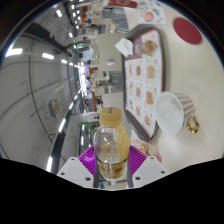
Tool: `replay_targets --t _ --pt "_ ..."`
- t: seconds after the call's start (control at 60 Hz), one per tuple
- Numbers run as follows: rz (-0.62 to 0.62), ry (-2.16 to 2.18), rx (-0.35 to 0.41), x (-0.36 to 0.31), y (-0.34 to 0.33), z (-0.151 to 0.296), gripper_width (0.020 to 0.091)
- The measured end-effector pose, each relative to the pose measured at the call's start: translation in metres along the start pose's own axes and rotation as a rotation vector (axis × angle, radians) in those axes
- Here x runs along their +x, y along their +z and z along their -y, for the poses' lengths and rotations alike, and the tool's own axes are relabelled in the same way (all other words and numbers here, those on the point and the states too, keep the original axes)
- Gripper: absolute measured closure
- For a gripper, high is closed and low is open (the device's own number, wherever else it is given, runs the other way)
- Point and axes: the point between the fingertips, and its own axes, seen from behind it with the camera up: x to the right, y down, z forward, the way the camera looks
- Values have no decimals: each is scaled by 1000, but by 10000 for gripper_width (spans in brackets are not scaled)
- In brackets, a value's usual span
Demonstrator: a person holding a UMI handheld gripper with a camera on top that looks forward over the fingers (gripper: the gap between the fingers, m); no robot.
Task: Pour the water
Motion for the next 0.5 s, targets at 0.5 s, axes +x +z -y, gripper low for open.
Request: replay_targets --t 0.5 --pt "-408 -1444 340 -50 -112 211 724"
